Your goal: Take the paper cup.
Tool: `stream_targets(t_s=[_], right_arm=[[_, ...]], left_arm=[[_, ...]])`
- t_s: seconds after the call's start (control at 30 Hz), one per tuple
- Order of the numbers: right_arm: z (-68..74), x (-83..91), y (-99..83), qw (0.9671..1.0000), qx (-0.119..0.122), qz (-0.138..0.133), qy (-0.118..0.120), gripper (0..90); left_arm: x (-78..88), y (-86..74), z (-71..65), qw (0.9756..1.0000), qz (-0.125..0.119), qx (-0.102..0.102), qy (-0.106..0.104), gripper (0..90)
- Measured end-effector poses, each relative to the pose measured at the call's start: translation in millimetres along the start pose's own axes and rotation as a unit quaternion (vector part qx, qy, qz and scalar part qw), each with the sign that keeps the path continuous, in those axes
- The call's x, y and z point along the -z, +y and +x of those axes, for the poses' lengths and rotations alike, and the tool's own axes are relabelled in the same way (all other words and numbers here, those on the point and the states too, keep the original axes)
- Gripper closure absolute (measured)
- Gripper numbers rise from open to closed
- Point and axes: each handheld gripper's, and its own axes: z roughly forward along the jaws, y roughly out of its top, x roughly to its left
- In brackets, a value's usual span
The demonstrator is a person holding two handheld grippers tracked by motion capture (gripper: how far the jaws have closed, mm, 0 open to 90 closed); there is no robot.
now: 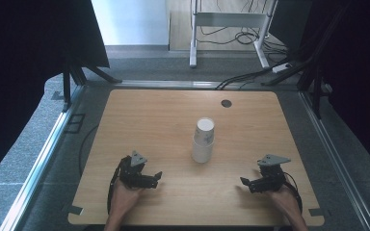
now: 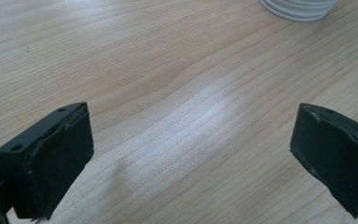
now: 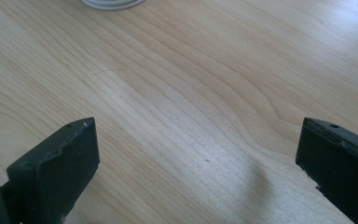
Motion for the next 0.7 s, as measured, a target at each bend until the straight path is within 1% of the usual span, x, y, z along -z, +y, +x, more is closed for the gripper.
stream_targets(t_s=[0.1, 0.13, 0.17, 0.23, 0.33, 0.37, 0.47, 0.5, 0.53, 0.57, 0.7], right_arm=[[-0.1, -0.6, 0.2, 1.0, 0.001, 0.003, 0.002, 0.0], [-0.3, -0.5, 0.4, 1.0, 0.001, 0.002, 0.003, 0.0], [-1.0, -0.3, 1.1, 1.0, 0.0, 0.0, 0.004, 0.0], [-1.5, -0.5, 1.6, 1.0, 0.001, -0.001, 0.004, 0.0], [-1.9, -1.1, 1.6, 1.0, 0.002, 0.001, 0.006, 0.0], [-1.8, -1.2, 1.6, 1.0, 0.003, 0.001, 0.006, 0.0], [-1.8, -1.2, 1.8, 1.0, 0.005, 0.002, 0.007, 0.0], [-1.7, -1.0, 2.0, 1.0, 0.006, 0.002, 0.007, 0.0], [-1.5, -0.6, 2.4, 1.0, 0.005, 0.0, 0.006, 0.0], [-1.7, -0.4, 2.7, 1.0, 0.007, 0.0, 0.006, 0.0], [-1.6, 0.0, 3.6, 0.9999, 0.007, 0.0, 0.009, 0.0]], left_arm=[[-0.3, -1.1, -0.1, 1.0, 0.005, 0.002, -0.001, 0.0], [-0.4, -1.7, -0.3, 1.0, 0.006, 0.007, -0.002, 0.0], [0.4, -1.6, -0.2, 0.9998, 0.01, 0.014, -0.011, 0.0], [1.3, -1.1, -1.0, 0.9997, 0.012, 0.019, -0.008, 0.0], [2.2, -0.1, -2.4, 0.9997, 0.019, 0.017, 0.002, 0.0], [2.2, -0.1, -2.4, 0.9997, 0.019, 0.017, 0.002, 0.0], [1.8, 0.5, -3.4, 0.9995, 0.024, 0.015, 0.011, 0.0], [1.6, 0.4, -3.6, 0.9995, 0.027, 0.013, 0.014, 1.8], [0.7, 0.0, -3.4, 0.9994, 0.032, 0.007, 0.01, 4.5], [0.7, 0.0, -3.4, 0.9994, 0.032, 0.007, 0.01, 5.0], [-0.7, -0.2, -3.9, 0.9994, 0.033, -0.005, 0.001, 6.3]])
